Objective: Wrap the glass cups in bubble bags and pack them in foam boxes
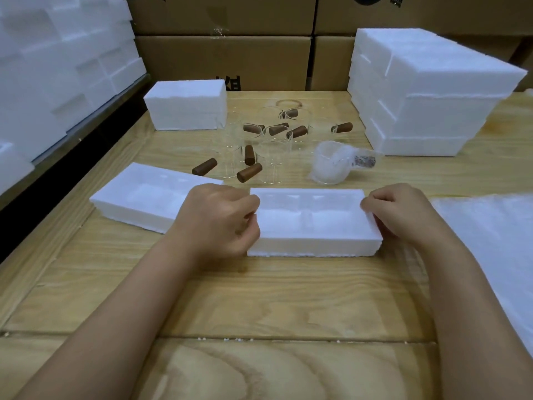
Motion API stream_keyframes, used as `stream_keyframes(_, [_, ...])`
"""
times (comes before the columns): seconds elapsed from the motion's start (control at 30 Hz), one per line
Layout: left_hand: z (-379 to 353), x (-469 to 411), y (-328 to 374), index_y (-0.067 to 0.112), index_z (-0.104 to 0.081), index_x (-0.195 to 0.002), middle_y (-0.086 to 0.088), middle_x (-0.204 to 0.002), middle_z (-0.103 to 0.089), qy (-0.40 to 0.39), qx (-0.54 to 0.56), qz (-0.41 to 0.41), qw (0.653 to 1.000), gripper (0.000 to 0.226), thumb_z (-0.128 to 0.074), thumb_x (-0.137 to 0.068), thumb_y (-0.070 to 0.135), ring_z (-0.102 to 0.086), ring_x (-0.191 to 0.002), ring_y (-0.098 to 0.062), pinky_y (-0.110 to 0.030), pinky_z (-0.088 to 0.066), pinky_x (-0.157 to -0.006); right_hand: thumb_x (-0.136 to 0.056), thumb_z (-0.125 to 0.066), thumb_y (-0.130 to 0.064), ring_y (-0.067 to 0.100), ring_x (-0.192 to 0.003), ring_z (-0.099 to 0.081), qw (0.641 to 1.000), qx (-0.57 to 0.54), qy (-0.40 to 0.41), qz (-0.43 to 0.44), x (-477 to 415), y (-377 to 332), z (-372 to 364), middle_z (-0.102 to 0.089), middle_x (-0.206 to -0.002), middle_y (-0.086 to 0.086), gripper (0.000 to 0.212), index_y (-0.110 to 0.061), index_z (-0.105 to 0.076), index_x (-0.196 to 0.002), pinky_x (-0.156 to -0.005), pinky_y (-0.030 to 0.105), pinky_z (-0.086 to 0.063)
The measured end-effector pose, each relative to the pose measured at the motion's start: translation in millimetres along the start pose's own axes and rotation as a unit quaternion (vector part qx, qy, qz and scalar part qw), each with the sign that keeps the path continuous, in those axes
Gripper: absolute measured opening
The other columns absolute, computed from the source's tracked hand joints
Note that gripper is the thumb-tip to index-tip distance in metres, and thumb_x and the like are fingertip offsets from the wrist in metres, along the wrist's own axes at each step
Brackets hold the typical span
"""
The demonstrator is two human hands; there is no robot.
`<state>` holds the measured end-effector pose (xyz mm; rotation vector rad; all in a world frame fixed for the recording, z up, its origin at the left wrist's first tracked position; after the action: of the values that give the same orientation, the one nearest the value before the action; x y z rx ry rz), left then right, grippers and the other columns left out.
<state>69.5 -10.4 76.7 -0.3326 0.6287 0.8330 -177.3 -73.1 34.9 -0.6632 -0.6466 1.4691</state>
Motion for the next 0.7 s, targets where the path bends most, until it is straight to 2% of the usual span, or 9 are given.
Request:
stream_keyframes(0.1, [6, -9, -1, 0.005, -0.057, -0.058, -0.004, -0.049, -0.049, 0.034, -0.020, -0.011, 0.999, 0.010, -0.054, -0.066, 0.009, -0.044, -0.042, -0.027, -0.033, -0.040, -0.045, -0.083, -0.054, -0.024, 0.018, -0.053, -0.035, 0.985, 0.040, 0.168, 0.025, -4, -11, 21, -0.040, -0.055, 0.001, 0.034, -0.010, -0.040, -0.056, -0.052, 0.028, -0.027])
stream_keyframes(0.17, [7, -19, -4, 0.002, -0.063, -0.066, -0.006, -0.053, -0.055, 0.058, -0.032, 0.001, 0.998, 0.012, -0.052, -0.068, 0.006, -0.051, -0.045, -0.027, -0.034, -0.043, -0.050, -0.087, -0.050, -0.025, 0.018, -0.068, -0.046, 0.965, 0.048, 0.250, 0.059, -14, -22, 33, -0.054, -0.078, 0.002, 0.018, -0.014, -0.056, -0.075, -0.060, 0.029, -0.032])
stream_keyframes(0.2, [4, -24, -7, 0.001, -0.066, -0.071, -0.007, -0.056, -0.059, 0.058, -0.032, 0.015, 0.998, 0.015, -0.052, -0.070, 0.005, -0.054, -0.049, -0.028, -0.035, -0.045, -0.053, -0.090, -0.049, -0.024, 0.017, -0.078, -0.048, 0.968, 0.047, 0.240, 0.062, -24, -23, 32, -0.055, -0.097, 0.005, 0.015, -0.016, -0.060, -0.094, -0.068, 0.028, -0.034])
stream_keyframes(0.27, [-5, -34, -16, -0.001, -0.068, -0.082, -0.009, -0.063, -0.063, 0.040, -0.006, 0.063, 0.997, 0.017, -0.054, -0.074, 0.002, -0.059, -0.057, -0.031, -0.037, -0.047, -0.059, -0.094, -0.050, -0.021, 0.014, -0.092, -0.046, 0.985, 0.047, 0.159, 0.051, -48, -18, 21, -0.046, -0.128, 0.008, 0.035, -0.019, -0.051, -0.129, -0.082, 0.025, -0.033])
stream_keyframes(0.33, [-16, -43, -25, 0.001, -0.068, -0.094, -0.007, -0.072, -0.065, 0.010, 0.036, 0.128, 0.991, 0.019, -0.055, -0.081, 0.003, -0.061, -0.069, -0.032, -0.036, -0.045, -0.064, -0.094, -0.053, -0.017, 0.013, -0.099, -0.044, 0.990, 0.063, 0.117, 0.051, -62, -11, 12, -0.041, -0.138, 0.009, 0.047, -0.020, -0.042, -0.140, -0.089, 0.022, -0.029])
stream_keyframes(0.4, [-31, -51, -35, 0.009, -0.066, -0.107, -0.001, -0.084, -0.066, -0.032, 0.084, 0.199, 0.976, 0.022, -0.054, -0.088, 0.009, -0.060, -0.081, -0.024, -0.036, -0.048, -0.072, -0.093, -0.056, -0.013, 0.010, -0.096, -0.042, 0.989, 0.063, 0.120, 0.058, -70, -6, 10, -0.047, -0.134, 0.009, 0.046, -0.019, -0.046, -0.138, -0.088, 0.020, -0.029])
stream_keyframes(0.5, [-49, -61, -41, 0.019, -0.061, -0.120, 0.005, -0.100, -0.065, -0.083, 0.177, 0.268, 0.943, 0.030, -0.051, -0.092, 0.016, -0.058, -0.091, -0.012, -0.036, -0.050, -0.085, -0.091, -0.058, -0.009, 0.011, -0.090, -0.051, 0.992, -0.001, 0.115, 0.042, -77, 2, 6, -0.061, -0.114, 0.001, 0.035, -0.017, -0.060, -0.125, -0.082, 0.023, -0.037])
stream_keyframes(0.57, [-61, -65, -40, 0.025, -0.055, -0.131, 0.005, -0.112, -0.064, -0.103, 0.253, 0.292, 0.917, 0.037, -0.051, -0.094, 0.020, -0.059, -0.098, -0.009, -0.031, -0.051, -0.086, -0.089, -0.060, -0.010, 0.016, -0.091, -0.057, 0.991, -0.044, 0.121, 0.033, -77, 7, 5, -0.062, -0.104, -0.004, 0.030, -0.018, -0.065, -0.117, -0.081, 0.026, -0.042])
stream_keyframes(0.7, [-87, -65, -30, 0.030, -0.034, -0.148, 0.003, -0.140, -0.051, -0.187, 0.356, 0.290, 0.868, 0.054, -0.053, -0.097, 0.032, -0.053, -0.112, -0.003, -0.023, -0.045, -0.092, -0.085, -0.066, -0.012, 0.015, -0.099, -0.063, 0.981, -0.141, 0.134, 0.010, -73, 20, 4, -0.069, -0.099, -0.007, 0.023, -0.022, -0.072, -0.104, -0.095, 0.037, -0.049])
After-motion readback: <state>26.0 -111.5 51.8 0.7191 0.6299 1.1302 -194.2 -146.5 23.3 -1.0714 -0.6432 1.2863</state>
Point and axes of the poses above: each hand's wrist, its own x-axis away from the middle knuckle, its own z-axis out of the back of the hand, y = z × x, the point moved 7 cm from there along -x, towards the middle knuckle
